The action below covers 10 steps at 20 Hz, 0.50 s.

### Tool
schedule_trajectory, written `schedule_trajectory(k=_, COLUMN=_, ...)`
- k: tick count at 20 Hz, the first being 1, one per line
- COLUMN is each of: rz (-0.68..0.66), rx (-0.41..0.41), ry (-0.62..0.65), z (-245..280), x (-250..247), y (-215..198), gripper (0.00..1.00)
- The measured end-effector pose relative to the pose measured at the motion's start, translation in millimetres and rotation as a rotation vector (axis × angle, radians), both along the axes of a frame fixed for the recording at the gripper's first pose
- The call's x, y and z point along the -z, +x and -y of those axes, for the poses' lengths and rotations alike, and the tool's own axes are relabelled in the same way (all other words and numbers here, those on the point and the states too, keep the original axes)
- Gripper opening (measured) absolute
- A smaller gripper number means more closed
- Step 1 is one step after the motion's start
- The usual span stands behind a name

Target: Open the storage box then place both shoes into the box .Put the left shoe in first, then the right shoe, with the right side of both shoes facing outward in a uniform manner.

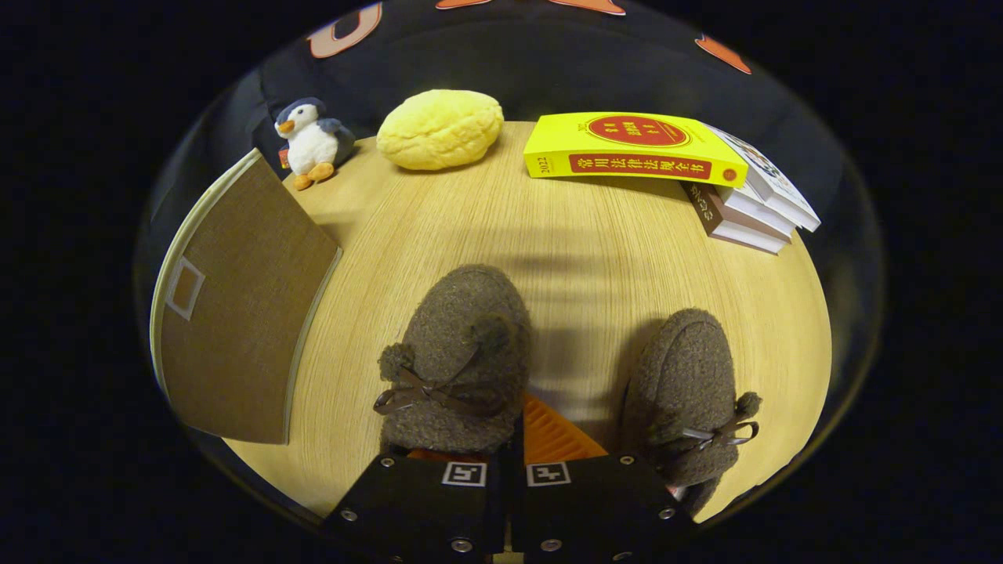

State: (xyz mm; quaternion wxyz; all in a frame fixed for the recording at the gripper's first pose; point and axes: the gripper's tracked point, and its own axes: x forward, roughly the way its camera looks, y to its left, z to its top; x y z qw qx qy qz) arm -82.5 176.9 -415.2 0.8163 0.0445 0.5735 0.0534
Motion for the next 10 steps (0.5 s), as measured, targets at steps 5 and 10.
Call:
schedule_trajectory(k=5, rz=0.050, rx=0.053, ry=0.014, z=-9, x=-52, y=13, gripper=0.03)
schedule_trajectory(k=10, rz=0.149, rx=0.070, ry=0.047, z=-39, x=-141, y=42, gripper=0.03)
